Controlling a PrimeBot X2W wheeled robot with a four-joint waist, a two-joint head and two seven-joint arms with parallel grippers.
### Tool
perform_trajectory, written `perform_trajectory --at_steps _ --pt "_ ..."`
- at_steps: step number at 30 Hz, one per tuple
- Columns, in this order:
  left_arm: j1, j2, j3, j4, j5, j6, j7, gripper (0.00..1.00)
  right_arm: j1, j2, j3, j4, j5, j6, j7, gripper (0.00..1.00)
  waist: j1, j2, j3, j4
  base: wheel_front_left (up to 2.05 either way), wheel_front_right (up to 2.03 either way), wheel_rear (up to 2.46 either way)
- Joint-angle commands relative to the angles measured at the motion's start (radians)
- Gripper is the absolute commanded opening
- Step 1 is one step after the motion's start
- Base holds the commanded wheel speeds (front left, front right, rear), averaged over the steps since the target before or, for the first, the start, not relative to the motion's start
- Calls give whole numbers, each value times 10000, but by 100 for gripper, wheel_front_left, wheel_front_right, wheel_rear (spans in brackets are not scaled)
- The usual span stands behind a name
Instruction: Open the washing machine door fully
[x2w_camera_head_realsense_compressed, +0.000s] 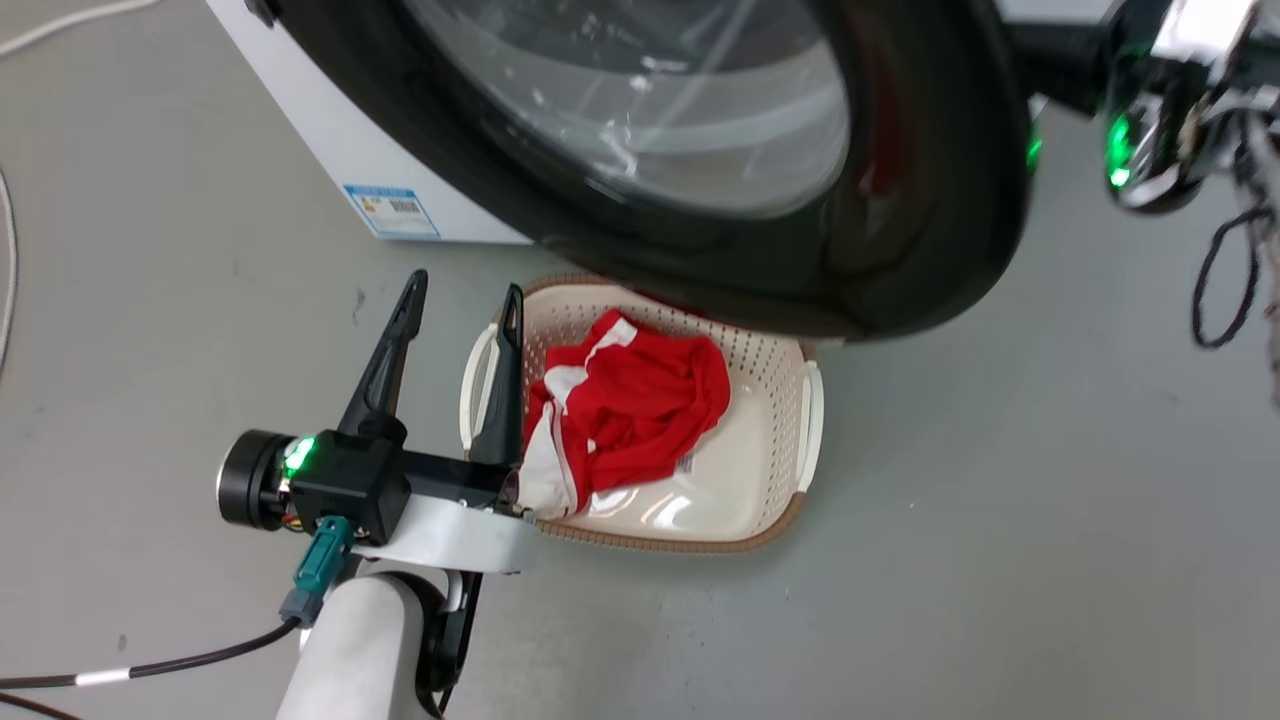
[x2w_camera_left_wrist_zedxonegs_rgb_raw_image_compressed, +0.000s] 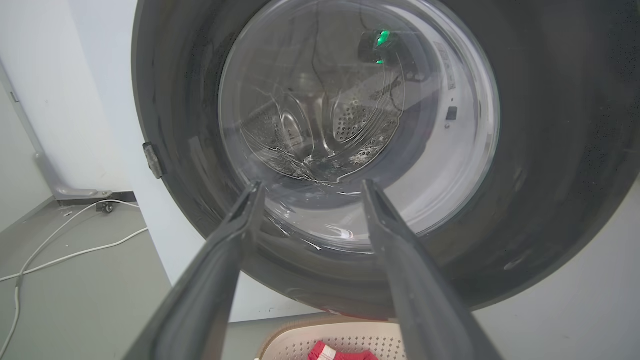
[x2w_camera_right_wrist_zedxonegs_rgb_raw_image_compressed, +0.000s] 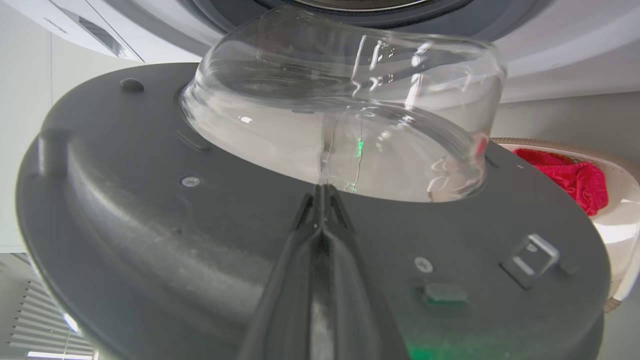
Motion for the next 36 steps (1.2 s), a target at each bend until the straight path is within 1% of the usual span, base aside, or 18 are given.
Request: perform_trajectory --at_steps 1,9,17,23,28,32,36 --pt "98 -10 17 44 48 3 -27 100 268 127 45 -87 78 -3 73 0 -1 0 -326 -80 0 0 0" --pt "650 -10 54 276 54 25 -26 100 2082 733 327 -1236 278 -3 655 0 -1 0 -1372 -196 0 0 0" --pt "1106 -11 49 434 -18 43 -26 100 3498 1373 796 -2230 231 -3 1052 0 -1 0 -2134 -143 0 0 0" --pt "1411 -9 54 519 -99 85 -26 100 4297 1827 1119 -2678 366 -3 1118 0 -1 0 -2547 -30 0 0 0" --pt "1549 -11 5 587 -104 134 -26 100 4698 2028 1386 -2788 477 -3 932 0 -1 0 -2738 26 0 0 0" --pt "1605 -11 -44 621 -185 168 -26 100 4927 2085 1283 -3006 467 -3 124 0 -1 0 -2839 34 0 0 0" --pt "1668 -11 -44 625 -206 236 -26 100 5306 2063 718 -3675 122 -3 -1809 0 -1 0 -2904 -21 0 0 0"
